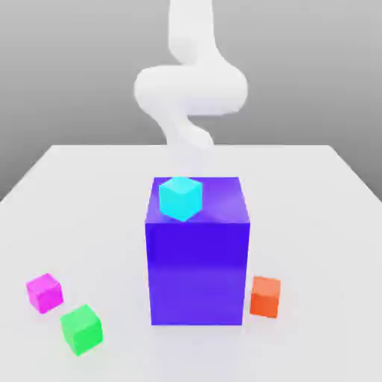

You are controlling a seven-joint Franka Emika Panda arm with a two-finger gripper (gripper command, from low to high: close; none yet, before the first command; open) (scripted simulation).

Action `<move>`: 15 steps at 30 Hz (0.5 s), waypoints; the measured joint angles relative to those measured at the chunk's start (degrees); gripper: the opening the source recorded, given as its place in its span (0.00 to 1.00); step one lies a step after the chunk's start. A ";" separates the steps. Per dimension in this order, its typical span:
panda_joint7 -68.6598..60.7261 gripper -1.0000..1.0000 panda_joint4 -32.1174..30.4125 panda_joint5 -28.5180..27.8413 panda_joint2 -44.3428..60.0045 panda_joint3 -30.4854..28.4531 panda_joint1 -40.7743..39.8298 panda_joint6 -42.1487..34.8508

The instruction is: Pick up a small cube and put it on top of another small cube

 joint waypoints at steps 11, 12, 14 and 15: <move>-25.77 0.50 -4.73 4.56 14.70 -16.43 7.49 6.73; -28.20 0.50 -5.16 5.13 16.02 -17.88 8.07 7.34; -33.13 0.50 -6.01 6.39 18.67 -20.71 9.15 8.55; -35.63 0.50 -6.44 7.06 20.01 -22.10 9.66 9.15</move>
